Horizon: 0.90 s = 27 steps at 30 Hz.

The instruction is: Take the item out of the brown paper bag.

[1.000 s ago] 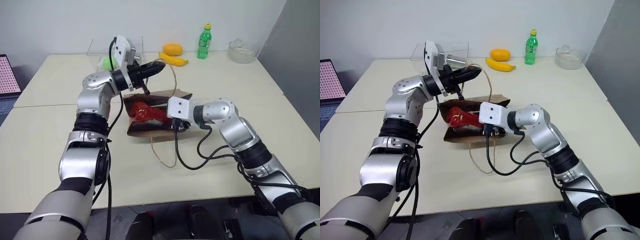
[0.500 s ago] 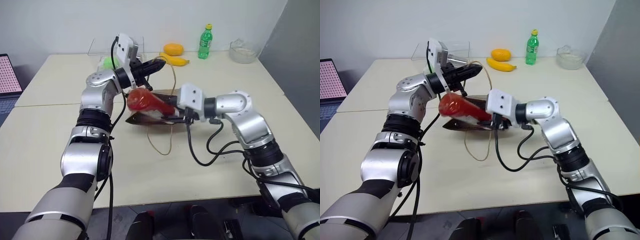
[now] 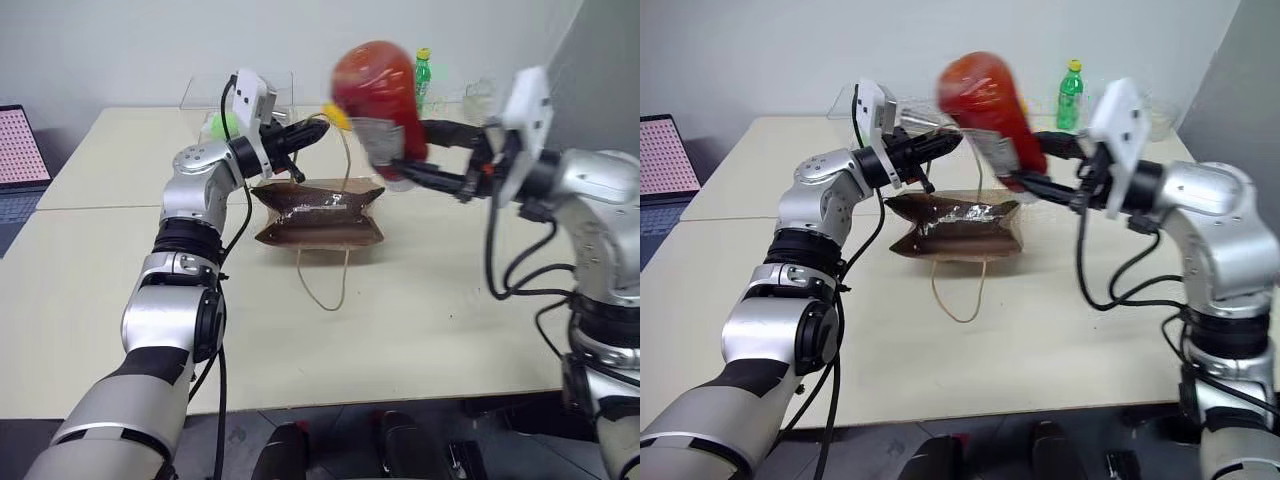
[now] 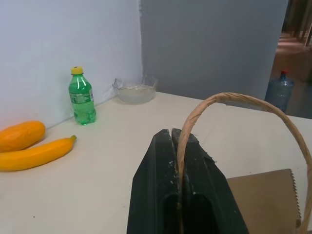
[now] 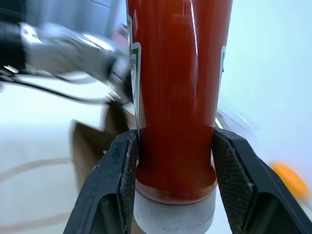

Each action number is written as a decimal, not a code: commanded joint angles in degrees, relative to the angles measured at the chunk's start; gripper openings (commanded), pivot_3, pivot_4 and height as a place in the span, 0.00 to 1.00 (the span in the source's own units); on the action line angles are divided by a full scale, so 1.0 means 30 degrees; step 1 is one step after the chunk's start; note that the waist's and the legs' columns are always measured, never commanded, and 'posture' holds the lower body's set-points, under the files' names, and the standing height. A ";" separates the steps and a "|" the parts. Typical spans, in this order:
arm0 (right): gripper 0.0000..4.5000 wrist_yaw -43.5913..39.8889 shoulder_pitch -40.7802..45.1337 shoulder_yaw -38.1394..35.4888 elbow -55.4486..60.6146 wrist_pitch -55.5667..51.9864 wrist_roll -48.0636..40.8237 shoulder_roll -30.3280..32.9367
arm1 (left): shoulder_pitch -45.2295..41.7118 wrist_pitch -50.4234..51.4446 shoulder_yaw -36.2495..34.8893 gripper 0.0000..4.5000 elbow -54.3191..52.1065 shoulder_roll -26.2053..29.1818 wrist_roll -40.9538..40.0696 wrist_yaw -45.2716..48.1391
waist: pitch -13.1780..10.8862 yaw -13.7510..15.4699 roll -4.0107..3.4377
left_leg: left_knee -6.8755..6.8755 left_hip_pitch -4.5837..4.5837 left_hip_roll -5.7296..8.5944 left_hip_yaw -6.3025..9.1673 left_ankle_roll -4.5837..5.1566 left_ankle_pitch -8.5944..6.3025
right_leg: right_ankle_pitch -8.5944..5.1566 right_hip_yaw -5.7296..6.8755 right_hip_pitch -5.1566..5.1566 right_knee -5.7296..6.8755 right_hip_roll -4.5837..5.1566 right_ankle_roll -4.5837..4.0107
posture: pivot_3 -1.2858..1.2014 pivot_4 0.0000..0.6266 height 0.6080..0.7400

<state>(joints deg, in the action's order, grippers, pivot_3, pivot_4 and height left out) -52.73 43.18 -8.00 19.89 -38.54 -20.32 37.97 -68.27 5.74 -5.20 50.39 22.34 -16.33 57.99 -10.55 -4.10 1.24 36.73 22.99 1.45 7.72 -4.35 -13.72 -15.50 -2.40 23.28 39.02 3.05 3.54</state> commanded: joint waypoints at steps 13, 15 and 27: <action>0.42 0.1812 -0.4207 0.4941 -0.4036 0.8085 0.9750 0.6046 | -0.0583 -0.0334 -0.0285 0.00 -0.0365 -0.0088 0.0052 -0.0114 | -0.0026 -0.0076 -0.0009 | 0.0006 -0.0010 -0.0004 -0.0040 -0.0001 0.0000 | -0.0007 -0.0025 0.0000 0.0002 -0.0004 0.0013 | 0.52 0.24 1.00; 0.42 0.2427 -0.3899 0.5826 -0.5097 0.8772 1.1101 0.5788 | -0.0578 -0.0327 -0.0293 0.00 -0.0380 -0.0094 0.0054 -0.0136 | -0.0027 -0.0067 -0.0008 | 0.0005 -0.0006 -0.0005 -0.0035 -0.0003 0.0001 | -0.0009 -0.0022 0.0000 -0.0004 -0.0003 0.0015 | 0.52 0.24 1.00; 0.71 0.2036 -0.4332 0.6312 -0.5912 0.9455 1.2349 0.5401 | -0.0514 -0.0332 -0.0310 0.00 -0.0396 -0.0124 0.0034 -0.0097 | -0.0029 -0.0047 -0.0006 | 0.0009 -0.0005 -0.0001 -0.0032 -0.0008 0.0005 | -0.0008 -0.0021 -0.0001 -0.0007 0.0000 0.0014 | 0.52 0.24 1.00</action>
<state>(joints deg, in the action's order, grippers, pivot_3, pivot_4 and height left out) -46.30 30.18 13.52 -0.12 -10.54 16.81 53.44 -68.33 5.65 -5.37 50.84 21.68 -16.23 57.96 -10.64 -4.24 1.22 36.76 22.98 1.45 7.62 -4.37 -13.70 -15.52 -2.47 23.27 39.00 3.05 3.59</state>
